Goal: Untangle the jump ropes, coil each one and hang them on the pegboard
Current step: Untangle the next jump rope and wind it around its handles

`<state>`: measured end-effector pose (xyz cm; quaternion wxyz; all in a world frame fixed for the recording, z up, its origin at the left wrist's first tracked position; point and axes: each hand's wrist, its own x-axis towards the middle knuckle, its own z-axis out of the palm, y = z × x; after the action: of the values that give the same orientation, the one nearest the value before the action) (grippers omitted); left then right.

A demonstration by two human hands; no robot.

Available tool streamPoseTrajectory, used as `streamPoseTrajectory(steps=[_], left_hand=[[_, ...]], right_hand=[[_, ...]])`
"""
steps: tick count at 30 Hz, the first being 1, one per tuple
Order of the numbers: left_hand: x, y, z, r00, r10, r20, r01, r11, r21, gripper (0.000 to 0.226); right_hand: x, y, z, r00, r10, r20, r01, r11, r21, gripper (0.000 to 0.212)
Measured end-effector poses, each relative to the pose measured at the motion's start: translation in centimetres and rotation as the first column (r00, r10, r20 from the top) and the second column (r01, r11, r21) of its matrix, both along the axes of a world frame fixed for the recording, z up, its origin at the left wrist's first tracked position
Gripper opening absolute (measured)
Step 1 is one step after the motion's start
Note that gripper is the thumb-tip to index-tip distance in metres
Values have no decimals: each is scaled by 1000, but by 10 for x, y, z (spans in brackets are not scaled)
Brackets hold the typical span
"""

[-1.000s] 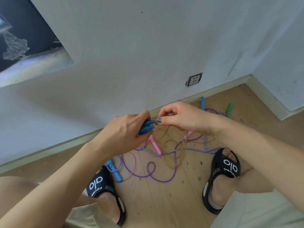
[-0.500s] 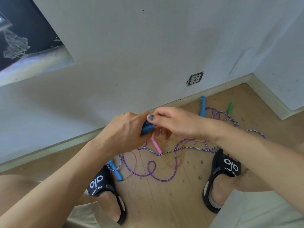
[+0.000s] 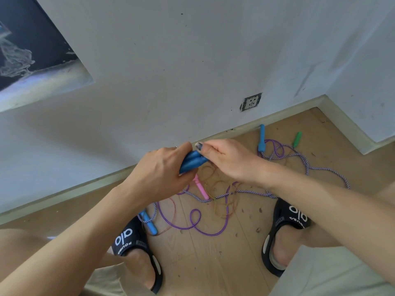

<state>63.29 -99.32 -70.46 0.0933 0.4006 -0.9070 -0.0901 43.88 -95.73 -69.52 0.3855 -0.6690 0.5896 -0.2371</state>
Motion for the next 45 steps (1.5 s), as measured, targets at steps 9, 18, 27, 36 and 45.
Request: streamPoseTrajectory(steps=[9,18,27,36,45], left_hand=[[-2,3,-1,999,34,5,-34,997,64,16],[-3,9,0,995,95,30,-94,995,-15,26],[-9,5,4,978,206,-39,-187,941,281,29],[-9,-5,0,877,480,20,-396,700,594,30],[-12,-11,-18,853,509,113,-479,680,555,24]], right_hand=[[9,12,-9,998,-57,3,57,997,-46,51],[3,2,-10,993,-110,45,114,989,-90,53],[-3,-6,-14,982,-191,4,183,935,-302,37],[9,4,-31,807,-165,-567,-122,893,-433,28],[26,19,-40,644,-1,-765,-377,870,-319,29]])
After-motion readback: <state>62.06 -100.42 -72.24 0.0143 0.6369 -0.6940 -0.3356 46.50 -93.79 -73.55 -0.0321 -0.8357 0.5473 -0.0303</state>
